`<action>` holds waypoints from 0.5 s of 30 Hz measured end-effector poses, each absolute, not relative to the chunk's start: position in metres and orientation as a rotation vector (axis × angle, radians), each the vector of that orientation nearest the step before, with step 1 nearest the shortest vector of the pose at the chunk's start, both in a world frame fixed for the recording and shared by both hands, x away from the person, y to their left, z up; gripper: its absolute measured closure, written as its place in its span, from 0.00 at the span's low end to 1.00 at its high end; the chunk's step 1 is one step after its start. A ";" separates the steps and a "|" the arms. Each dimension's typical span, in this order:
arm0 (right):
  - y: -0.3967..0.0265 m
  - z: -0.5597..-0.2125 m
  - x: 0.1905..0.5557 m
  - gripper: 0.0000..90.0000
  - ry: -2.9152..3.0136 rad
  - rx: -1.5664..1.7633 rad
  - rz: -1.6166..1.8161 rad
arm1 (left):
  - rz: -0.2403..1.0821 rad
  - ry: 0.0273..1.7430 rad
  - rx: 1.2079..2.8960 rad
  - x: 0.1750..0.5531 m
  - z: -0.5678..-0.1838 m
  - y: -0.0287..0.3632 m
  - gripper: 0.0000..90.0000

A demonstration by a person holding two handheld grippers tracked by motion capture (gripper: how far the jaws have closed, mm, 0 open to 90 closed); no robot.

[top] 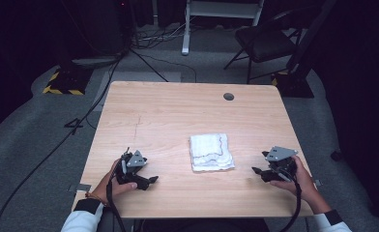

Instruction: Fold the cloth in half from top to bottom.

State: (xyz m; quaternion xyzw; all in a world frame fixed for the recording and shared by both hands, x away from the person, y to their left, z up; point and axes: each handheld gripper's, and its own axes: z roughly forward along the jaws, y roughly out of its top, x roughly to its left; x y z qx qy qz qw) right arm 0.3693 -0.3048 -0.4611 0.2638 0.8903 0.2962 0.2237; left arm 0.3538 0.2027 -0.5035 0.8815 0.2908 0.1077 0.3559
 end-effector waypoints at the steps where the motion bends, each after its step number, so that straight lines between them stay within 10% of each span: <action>1: -0.309 -0.462 0.368 0.31 2.456 0.734 0.816 | 0.281 0.756 2.276 0.353 -0.504 0.203 0.18; 15: -0.379 -0.488 0.347 0.28 2.385 0.982 0.931 | 0.289 0.772 2.272 0.350 -0.504 0.205 0.18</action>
